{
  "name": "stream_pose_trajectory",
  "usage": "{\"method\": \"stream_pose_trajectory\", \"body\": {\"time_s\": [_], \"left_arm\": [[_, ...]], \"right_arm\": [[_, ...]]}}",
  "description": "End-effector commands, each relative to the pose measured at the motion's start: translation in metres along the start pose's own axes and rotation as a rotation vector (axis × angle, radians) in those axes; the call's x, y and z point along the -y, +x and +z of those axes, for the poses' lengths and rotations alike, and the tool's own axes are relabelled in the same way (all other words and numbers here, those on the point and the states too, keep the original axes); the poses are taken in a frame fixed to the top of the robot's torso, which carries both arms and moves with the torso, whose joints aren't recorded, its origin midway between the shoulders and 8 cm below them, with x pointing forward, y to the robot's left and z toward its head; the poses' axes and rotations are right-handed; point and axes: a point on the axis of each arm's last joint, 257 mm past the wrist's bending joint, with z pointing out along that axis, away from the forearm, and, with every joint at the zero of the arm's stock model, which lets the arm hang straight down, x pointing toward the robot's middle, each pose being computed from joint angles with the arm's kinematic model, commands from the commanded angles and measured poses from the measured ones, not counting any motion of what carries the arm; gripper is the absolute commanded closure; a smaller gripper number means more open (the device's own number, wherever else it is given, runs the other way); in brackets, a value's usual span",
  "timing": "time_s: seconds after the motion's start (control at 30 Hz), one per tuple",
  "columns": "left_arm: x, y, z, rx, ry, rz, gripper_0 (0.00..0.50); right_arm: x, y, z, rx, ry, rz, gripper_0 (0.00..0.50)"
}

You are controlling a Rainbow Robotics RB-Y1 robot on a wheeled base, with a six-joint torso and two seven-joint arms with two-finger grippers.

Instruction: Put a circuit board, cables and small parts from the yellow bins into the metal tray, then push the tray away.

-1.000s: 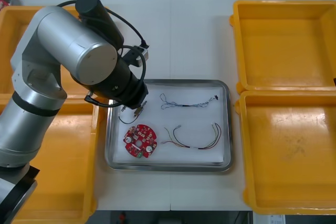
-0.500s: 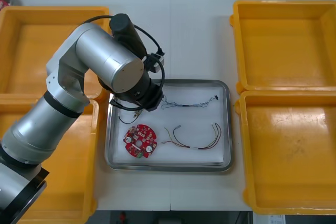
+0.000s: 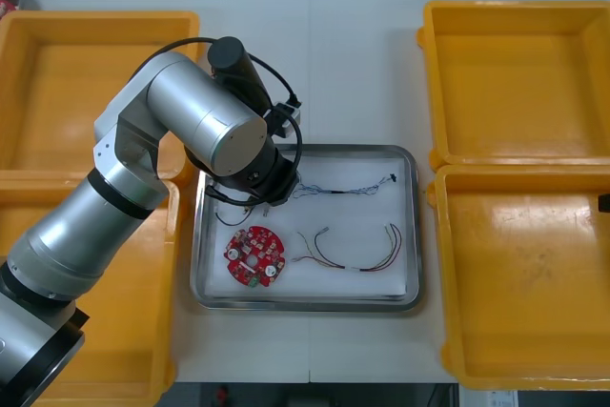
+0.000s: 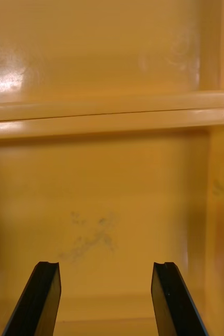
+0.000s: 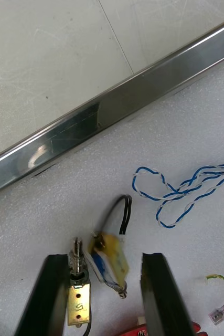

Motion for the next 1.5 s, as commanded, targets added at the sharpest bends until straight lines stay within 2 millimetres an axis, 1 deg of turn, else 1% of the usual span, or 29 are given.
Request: {"method": "stream_pose_trajectory", "body": {"time_s": [0.03, 0.13, 0.2, 0.33, 0.47, 0.57, 0.67, 0.7, 0.73, 0.77, 0.87, 0.93, 0.97, 1.07, 1.13, 1.2, 1.33, 1.37, 1.43, 1.47, 1.5], "left_arm": [[0.017, -0.025, -0.013, 0.056, 0.011, -0.068, 0.0], [0.016, -0.026, -0.016, 0.062, 0.009, -0.077, 0.0], [0.013, -0.028, -0.021, 0.067, 0.005, -0.081, 0.0], [0.006, -0.026, -0.039, 0.061, -0.004, -0.088, 0.0], [-0.009, -0.02, -0.066, 0.055, -0.028, -0.092, 0.0], [-0.021, -0.016, -0.08, 0.049, -0.035, -0.105, 0.0], [-0.037, -0.011, -0.099, 0.045, -0.036, -0.126, 0.0], [-0.037, -0.011, -0.099, 0.045, -0.036, -0.126, 0.0], [-0.046, -0.006, -0.107, 0.042, -0.036, -0.142, 0.0], [-0.053, -0.007, -0.113, 0.06, -0.036, -0.152, 0.0], [-0.064, -0.005, -0.122, 0.088, -0.043, -0.163, 0.0], [-0.08, 0.0, -0.132, 0.112, -0.058, -0.177, 0.0], [-0.084, 0.001, -0.134, 0.117, -0.063, -0.18, 0.0], [-0.105, 0.015, -0.142, 0.124, -0.077, -0.209, 0.0], [-0.117, 0.023, -0.147, 0.126, -0.083, -0.229, 0.0], [-0.133, 0.035, -0.153, 0.126, -0.097, -0.249, 0.0], [-0.159, 0.06, -0.162, 0.121, -0.137, -0.285, 0.0], [-0.162, 0.063, -0.163, 0.121, -0.141, -0.29, 0.0], [-0.176, 0.078, -0.168, 0.116, -0.166, -0.308, 0.0], [-0.179, 0.081, -0.169, 0.115, -0.17, -0.314, 0.0], [-0.184, 0.088, -0.171, 0.113, -0.178, -0.324, 0.0]], "right_arm": [[0.002, 0.004, -0.008, 0.021, 0.004, 0.04, 0.0], [0.001, 0.005, -0.009, 0.022, 0.003, 0.035, 0.0], [0.0, 0.007, -0.008, 0.019, -0.001, 0.033, 0.0], [-0.002, 0.006, -0.009, 0.022, -0.005, 0.03, 0.0], [-0.004, 0.003, -0.014, 0.03, 0.005, -0.003, 0.0], [-0.004, 0.002, -0.018, 0.035, 0.014, -0.022, 0.0], [-0.008, 0.001, -0.023, 0.035, 0.007, -0.057, 0.0], [-0.008, 0.001, -0.023, 0.035, 0.007, -0.057, 0.0], [-0.011, 0.002, -0.025, 0.028, -0.005, -0.076, 0.0], [-0.013, 0.002, -0.027, 0.024, -0.012, -0.091, 0.0], [-0.017, 0.003, -0.03, 0.013, -0.021, -0.136, 0.0], [-0.025, 0.008, -0.034, -0.013, -0.034, -0.209, 0.0], [-0.027, 0.009, -0.035, -0.019, -0.038, -0.221, 0.0], [-0.04, 0.018, -0.039, -0.056, -0.052, -0.313, 0.0], [-0.048, 0.02, -0.041, -0.068, -0.062, -0.357, 0.0], [-0.062, 0.023, -0.042, -0.081, -0.093, -0.411, 0.0], [-0.092, 0.019, -0.043, -0.077, -0.144, -0.511, 0.0], [-0.096, 0.019, -0.042, -0.077, -0.149, -0.525, 0.0], [-0.116, 0.021, -0.041, -0.083, -0.176, -0.594, 0.0], [-0.121, 0.021, -0.04, -0.085, -0.181, -0.612, 0.0], [-0.13, 0.022, -0.04, -0.087, -0.191, -0.645, 0.0]]}}
